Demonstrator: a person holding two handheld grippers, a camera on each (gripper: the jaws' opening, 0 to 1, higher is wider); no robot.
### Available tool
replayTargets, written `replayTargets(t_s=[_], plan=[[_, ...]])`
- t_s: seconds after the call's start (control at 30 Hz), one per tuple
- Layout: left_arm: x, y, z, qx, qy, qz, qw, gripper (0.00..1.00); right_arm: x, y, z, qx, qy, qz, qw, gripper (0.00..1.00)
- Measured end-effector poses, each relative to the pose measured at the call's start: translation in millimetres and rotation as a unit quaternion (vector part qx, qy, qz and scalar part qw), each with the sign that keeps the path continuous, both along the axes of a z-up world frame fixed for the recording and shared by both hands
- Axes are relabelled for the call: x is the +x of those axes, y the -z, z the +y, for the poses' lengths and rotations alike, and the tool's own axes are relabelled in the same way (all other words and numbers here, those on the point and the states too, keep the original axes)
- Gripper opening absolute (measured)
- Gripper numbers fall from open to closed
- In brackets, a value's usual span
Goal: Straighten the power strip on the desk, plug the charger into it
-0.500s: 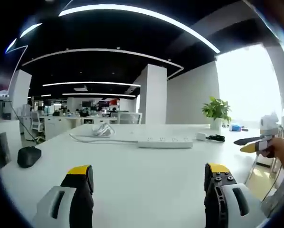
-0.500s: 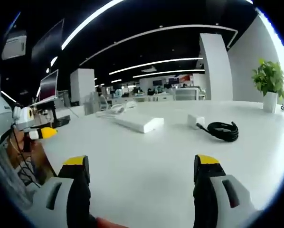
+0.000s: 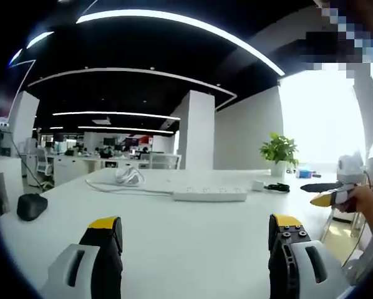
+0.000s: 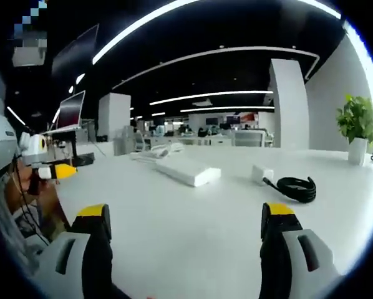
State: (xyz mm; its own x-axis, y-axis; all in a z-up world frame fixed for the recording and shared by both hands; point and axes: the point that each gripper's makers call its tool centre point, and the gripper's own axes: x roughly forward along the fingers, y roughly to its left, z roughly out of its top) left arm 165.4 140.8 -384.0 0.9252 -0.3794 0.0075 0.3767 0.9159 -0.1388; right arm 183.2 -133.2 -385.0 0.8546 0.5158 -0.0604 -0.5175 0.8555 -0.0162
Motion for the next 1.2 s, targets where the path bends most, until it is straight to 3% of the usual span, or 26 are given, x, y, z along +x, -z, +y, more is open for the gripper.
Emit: replayTargets(t_s=[0.27, 0.33, 0.43, 0.53, 0.7, 0.8, 0.9, 1.03, 1.1, 1.2], plan=[[-4.3, -7.0, -2.1, -0.016, 0.008, 0.003, 0.9998, 0.99, -3.0, -5.4, 15.0, -0.005, -0.035, 0.0, 0.9994, 1.0], [-1.4, -9.4, -3.5, -0.008, 0.008, 0.002, 0.9999, 0.99, 1.4, -5.7, 15.6, -0.024, -0.033, -0.003, 0.9992, 1.0], [4.5, -20.7, -5.4, 0.008, 0.008, -0.024, 0.9996, 0.99, 8.4, -3.5, 18.3, -0.069, -0.032, -0.005, 0.9971, 1.0], [10.2, -24.4, -12.6, 0.029, 0.021, -0.027, 0.999, 0.99, 14.7, -5.3, 20.5, -0.068, -0.032, 0.0, 0.9971, 1.0], [22.1, -14.6, -22.9, 0.068, 0.062, 0.006, 0.9957, 0.99, 29.0, -11.4, 22.2, -0.05, -0.038, -0.011, 0.998, 1.0], [33.3, -22.7, -23.9, 0.039, 0.065, -0.001, 0.9971, 0.97, 39.4, -11.6, 21.3, -0.044, -0.039, -0.001, 0.9983, 1.0], [44.0, -29.4, -28.9, 0.024, 0.088, -0.006, 0.9958, 0.87, 50.9, -14.5, 22.7, -0.043, -0.042, -0.004, 0.9982, 1.0], [73.5, -22.8, -31.6, 0.053, 0.102, 0.014, 0.9933, 0.99, 70.6, -14.2, 28.1, -0.038, -0.052, 0.007, 0.9979, 0.98], [88.8, -21.9, -33.3, 0.072, 0.106, 0.016, 0.9916, 0.99, 79.2, -13.1, 31.0, -0.042, -0.057, 0.013, 0.9974, 0.97], [100.3, -23.5, -36.8, 0.074, 0.111, 0.018, 0.9909, 0.99, 88.1, -9.7, 33.4, -0.049, -0.058, 0.02, 0.9969, 0.97]])
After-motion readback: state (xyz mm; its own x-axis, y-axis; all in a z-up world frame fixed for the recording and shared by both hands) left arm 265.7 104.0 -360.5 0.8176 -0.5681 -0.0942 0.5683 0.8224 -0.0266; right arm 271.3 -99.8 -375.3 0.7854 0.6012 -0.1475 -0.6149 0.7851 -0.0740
